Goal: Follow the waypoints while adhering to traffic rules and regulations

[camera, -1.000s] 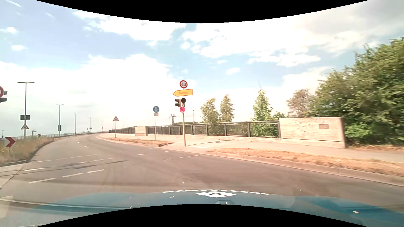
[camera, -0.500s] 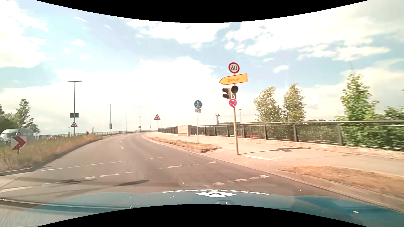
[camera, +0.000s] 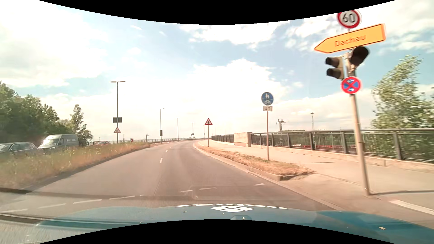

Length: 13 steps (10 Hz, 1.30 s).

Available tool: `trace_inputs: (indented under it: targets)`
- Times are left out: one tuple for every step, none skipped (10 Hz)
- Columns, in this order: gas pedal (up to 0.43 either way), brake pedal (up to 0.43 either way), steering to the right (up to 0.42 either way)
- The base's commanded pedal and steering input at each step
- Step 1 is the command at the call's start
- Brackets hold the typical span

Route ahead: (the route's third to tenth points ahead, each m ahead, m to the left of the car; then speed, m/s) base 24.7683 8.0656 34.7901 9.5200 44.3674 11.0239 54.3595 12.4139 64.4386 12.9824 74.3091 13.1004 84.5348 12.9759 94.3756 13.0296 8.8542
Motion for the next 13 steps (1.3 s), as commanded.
trace_inputs:
  targets:
    - [0.461,0.0,-0.181]
    - [0.461,0.0,-0.164]
    - [0.461,0.0,-0.15]
    - [0.461,0.0,-0.133]
    - [0.488,0.0,-0.114]
    - [0.5,0.0,-0.097]
    - [0.551,0.0,-0.08]
    - [0.571,0.0,-0.062]
    - [0.579,0.0,-0.04]
    - [0.598,0.0,-0.022]
    - [0.622,0.0,-0.011]
    - [0.622,0.0,-0.006]
    - [0.622,0.0,-0.006]
